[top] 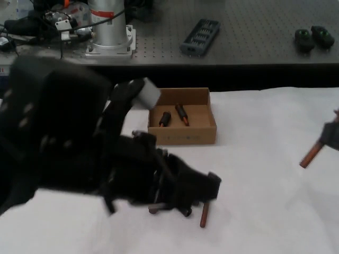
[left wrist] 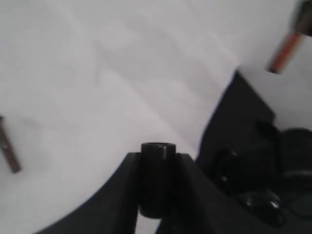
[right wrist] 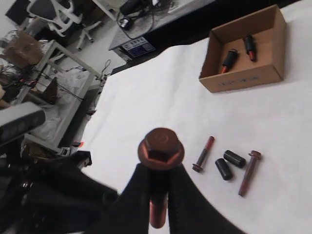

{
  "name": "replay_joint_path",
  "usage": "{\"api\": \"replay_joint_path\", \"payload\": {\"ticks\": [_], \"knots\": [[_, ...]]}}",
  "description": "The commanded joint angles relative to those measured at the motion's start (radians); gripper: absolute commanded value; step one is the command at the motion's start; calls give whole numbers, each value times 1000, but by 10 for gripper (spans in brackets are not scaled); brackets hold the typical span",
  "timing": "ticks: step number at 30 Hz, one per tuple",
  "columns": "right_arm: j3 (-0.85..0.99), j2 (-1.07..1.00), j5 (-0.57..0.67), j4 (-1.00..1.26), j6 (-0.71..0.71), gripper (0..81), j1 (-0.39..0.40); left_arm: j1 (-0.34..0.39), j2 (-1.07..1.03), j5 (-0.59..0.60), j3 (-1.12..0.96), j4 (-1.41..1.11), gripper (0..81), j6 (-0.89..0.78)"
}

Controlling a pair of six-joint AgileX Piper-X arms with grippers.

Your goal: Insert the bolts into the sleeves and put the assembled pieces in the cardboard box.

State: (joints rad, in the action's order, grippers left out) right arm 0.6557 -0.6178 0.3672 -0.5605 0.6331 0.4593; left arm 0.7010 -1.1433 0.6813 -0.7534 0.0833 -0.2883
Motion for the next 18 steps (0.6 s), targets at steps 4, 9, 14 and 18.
{"api": "replay_joint_path", "payload": {"ticks": [4,9,14,18], "knots": [[-1,-97,140,222,35,19,48,4,108,95,127,-148,6,4],[-1,-150,148,306,53,19,133,4,112,143,161,-250,6,4],[-1,-162,126,355,70,19,220,4,112,132,161,-333,6,20],[-1,-162,81,366,70,19,267,4,112,96,161,-373,6,20]]}}
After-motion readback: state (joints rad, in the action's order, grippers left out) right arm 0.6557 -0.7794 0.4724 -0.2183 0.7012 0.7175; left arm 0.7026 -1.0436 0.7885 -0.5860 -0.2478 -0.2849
